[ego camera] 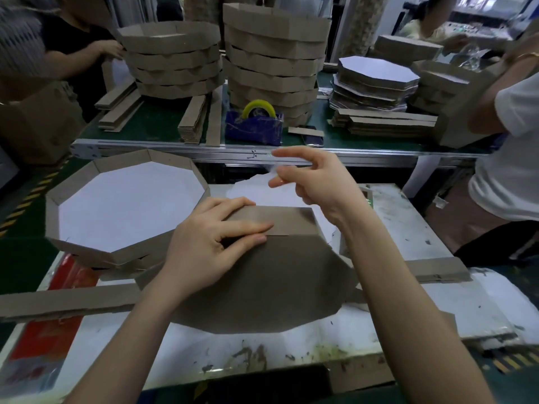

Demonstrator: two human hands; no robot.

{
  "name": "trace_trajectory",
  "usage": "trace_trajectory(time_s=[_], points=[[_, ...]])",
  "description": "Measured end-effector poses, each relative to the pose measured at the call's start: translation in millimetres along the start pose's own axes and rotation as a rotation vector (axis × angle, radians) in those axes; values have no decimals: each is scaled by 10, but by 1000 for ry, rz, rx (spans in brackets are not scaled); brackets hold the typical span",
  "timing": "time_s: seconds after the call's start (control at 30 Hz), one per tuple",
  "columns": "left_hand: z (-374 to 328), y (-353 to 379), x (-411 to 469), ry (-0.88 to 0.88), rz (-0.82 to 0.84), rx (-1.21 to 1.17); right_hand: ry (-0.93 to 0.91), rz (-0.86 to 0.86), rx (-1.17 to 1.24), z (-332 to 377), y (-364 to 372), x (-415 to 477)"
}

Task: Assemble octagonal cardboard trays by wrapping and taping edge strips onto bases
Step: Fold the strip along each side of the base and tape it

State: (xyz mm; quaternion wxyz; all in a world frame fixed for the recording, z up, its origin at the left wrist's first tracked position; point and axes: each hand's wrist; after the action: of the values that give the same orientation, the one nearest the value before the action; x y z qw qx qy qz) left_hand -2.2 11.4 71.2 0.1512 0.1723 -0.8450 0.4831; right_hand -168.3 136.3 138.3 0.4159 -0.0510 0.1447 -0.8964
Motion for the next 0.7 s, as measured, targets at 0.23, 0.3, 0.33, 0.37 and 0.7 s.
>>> trace_trajectory(time_s=[0.23, 0.3, 0.33, 0.37, 0.7], points=[[59, 5, -87, -27, 30, -116, -7, 59, 329, 72, 304, -514], [67, -32, -119, -7, 81, -150, -21, 38, 382, 21, 365, -688], [67, -45, -129, 3, 108, -162, -25, 22, 400, -13, 393, -768], [66, -56, -139, 14, 129, -167, -27, 7, 412, -46, 422, -848], [52, -111, -173, 114, 178, -103, 42, -78, 382, -336, 595, -1215]])
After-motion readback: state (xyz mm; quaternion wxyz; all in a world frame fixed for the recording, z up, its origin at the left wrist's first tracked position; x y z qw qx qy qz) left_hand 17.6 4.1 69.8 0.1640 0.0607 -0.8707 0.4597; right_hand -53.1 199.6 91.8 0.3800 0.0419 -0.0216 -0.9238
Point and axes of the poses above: each hand's wrist, its own x-axis towards the middle knuckle, its own y-axis out of the palm, z = x × y, and after that the axes turned 8 degrees about z, right-handed
